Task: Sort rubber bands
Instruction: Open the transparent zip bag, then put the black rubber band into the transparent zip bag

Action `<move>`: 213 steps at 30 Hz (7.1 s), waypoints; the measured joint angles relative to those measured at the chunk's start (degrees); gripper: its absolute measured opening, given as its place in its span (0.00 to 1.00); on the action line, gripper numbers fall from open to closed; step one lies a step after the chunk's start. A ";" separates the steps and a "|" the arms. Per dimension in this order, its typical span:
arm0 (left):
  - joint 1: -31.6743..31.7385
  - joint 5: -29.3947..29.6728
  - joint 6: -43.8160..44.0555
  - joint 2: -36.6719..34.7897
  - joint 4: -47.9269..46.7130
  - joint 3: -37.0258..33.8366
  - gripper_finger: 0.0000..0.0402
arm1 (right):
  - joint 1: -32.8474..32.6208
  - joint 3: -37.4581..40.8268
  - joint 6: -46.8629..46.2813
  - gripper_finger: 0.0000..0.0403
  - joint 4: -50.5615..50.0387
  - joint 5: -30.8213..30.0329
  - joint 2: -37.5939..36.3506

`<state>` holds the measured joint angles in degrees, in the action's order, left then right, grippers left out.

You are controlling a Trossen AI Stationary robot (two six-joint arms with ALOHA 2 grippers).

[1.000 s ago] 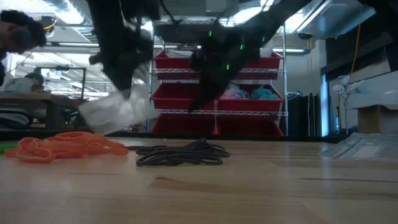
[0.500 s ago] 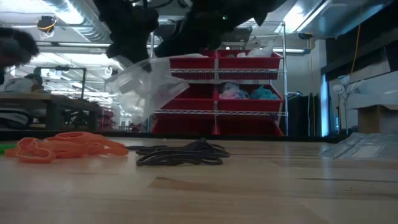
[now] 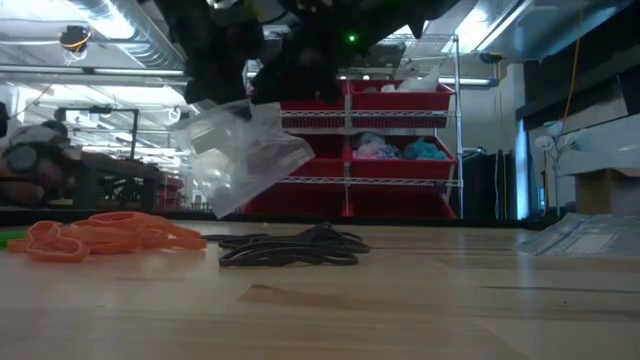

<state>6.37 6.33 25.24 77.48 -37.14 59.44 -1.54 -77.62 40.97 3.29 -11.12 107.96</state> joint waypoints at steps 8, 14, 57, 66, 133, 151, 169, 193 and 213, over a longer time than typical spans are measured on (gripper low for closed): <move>-0.04 -0.83 -1.47 0.43 1.62 0.00 0.00 | 1.01 0.00 -0.50 0.58 -1.70 1.82 0.00; 0.37 -0.88 -1.75 0.39 1.77 -0.02 0.00 | 0.74 -0.05 -0.68 0.58 -3.99 3.56 0.39; 0.39 -3.94 0.91 -0.73 6.38 0.17 0.00 | 1.26 0.16 31.30 0.58 -7.44 -0.81 2.08; -0.05 -4.67 1.96 -1.27 5.05 2.01 0.00 | 1.01 -0.06 27.87 0.58 -7.35 -3.14 7.31; -2.29 16.52 0.82 1.55 -9.70 3.63 0.00 | -0.74 -16.41 -21.36 0.58 -36.38 8.53 -2.03; -3.02 15.77 -3.40 1.55 -9.06 3.63 0.00 | -0.73 16.12 -30.54 0.58 -4.30 16.67 -8.67; -2.95 13.74 -7.08 1.55 -5.34 3.63 0.00 | -2.89 20.91 -22.31 0.58 2.36 32.79 -2.23; -2.95 13.72 -8.16 1.55 -5.51 3.63 0.00 | -3.86 20.92 -17.71 0.03 -6.95 18.85 -5.02; -2.60 13.15 -1.45 1.57 2.30 3.63 0.00 | 4.02 20.87 -30.30 0.01 8.13 20.90 -21.85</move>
<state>3.77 19.48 23.79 79.05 -34.84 63.07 2.48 -56.75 10.67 11.42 9.78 86.11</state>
